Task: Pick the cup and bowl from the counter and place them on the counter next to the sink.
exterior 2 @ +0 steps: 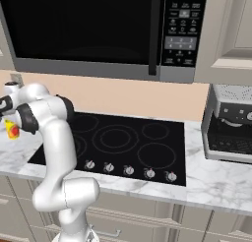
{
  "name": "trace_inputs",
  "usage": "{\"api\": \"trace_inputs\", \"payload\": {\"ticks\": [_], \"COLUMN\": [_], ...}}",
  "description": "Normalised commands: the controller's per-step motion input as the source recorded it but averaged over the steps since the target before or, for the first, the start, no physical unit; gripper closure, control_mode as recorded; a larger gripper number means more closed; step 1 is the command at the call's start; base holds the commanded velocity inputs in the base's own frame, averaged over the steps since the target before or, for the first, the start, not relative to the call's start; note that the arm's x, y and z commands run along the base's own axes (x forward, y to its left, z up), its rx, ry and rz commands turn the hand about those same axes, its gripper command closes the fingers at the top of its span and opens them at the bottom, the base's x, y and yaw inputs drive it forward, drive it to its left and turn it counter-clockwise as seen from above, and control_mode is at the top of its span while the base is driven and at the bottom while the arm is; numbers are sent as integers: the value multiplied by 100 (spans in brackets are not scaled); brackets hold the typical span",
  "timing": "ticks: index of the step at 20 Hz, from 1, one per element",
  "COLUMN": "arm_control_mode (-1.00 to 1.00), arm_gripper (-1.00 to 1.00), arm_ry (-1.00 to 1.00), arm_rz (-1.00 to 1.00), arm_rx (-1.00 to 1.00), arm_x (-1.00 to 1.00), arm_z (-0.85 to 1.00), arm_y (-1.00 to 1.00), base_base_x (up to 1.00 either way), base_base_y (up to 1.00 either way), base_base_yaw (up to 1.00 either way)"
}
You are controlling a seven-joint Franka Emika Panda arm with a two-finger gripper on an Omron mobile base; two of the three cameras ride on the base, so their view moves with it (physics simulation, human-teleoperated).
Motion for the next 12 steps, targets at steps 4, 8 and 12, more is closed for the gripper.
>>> {"api": "trace_inputs", "payload": {"ticks": [4, 8, 12], "arm_control_mode": [-100, -100, -100], "arm_gripper": [100, 100, 100], "arm_ry": [-10, -12, -15], "arm_rz": [-1, 0, 0], "arm_rx": [0, 0, 0], "arm_x": [-51, -58, -59], "arm_z": [8, 0, 0], "arm_y": [-3, -1, -4], "base_base_x": [0, 0, 0], "base_base_y": [0, 0, 0], "base_base_yaw": [0, 0, 0]}}
